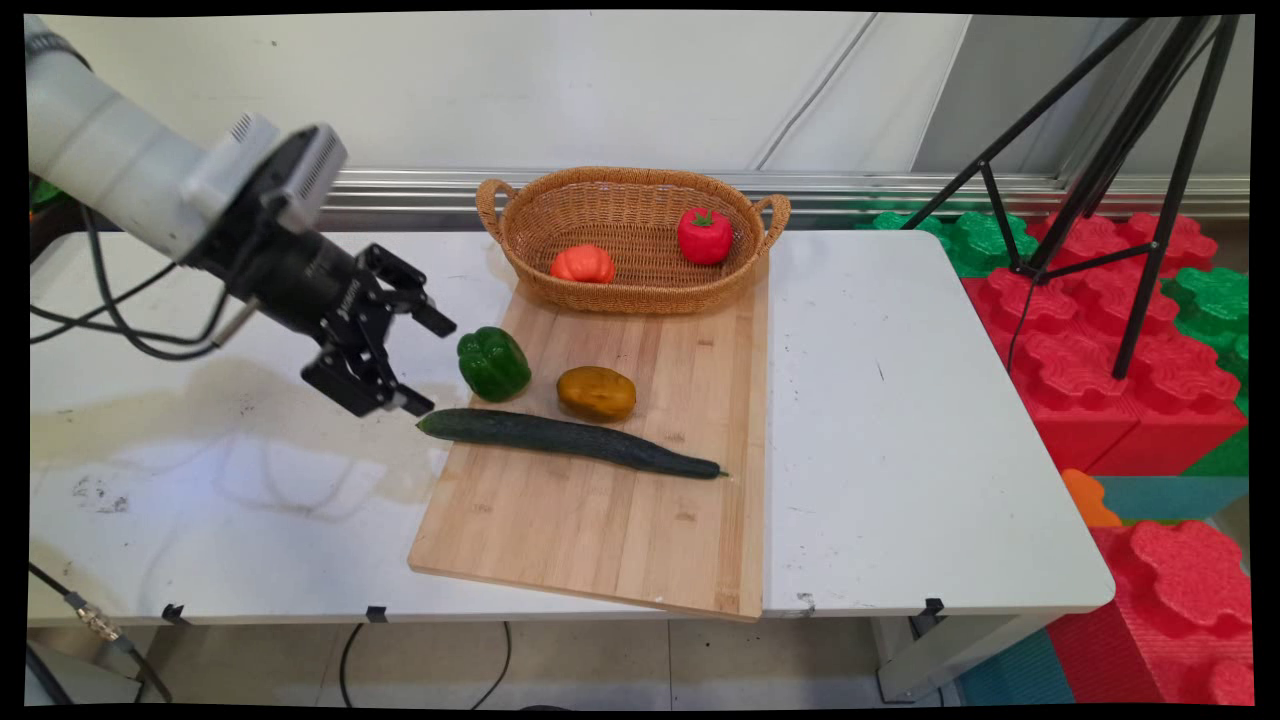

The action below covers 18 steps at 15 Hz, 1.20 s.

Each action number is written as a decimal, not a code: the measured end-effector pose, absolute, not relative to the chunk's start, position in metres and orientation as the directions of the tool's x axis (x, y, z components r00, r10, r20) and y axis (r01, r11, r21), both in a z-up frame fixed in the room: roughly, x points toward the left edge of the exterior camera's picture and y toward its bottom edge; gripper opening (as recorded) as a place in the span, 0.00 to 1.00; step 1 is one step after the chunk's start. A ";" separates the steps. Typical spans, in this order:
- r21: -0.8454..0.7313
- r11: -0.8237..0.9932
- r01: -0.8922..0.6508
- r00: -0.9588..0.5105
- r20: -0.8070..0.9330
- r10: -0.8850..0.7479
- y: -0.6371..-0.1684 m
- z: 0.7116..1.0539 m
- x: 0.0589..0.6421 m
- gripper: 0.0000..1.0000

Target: Pick up the cucumber from the cutting board

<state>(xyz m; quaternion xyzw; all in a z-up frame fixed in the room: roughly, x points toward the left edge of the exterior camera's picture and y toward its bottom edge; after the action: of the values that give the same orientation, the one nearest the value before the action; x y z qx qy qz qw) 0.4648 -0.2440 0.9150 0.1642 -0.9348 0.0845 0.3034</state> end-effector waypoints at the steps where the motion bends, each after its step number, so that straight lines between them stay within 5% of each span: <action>1: -0.064 0.933 -0.353 -0.772 0.583 -0.252 -0.245 0.907 0.461 1.00; 18: -0.176 0.962 -0.208 -0.880 0.464 -0.106 -0.281 0.813 0.400 1.00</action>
<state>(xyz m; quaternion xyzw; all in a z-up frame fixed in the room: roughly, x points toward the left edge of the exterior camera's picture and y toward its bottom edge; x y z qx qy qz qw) 0.3997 -0.2810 0.8133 0.0814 -0.9631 0.1108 0.2314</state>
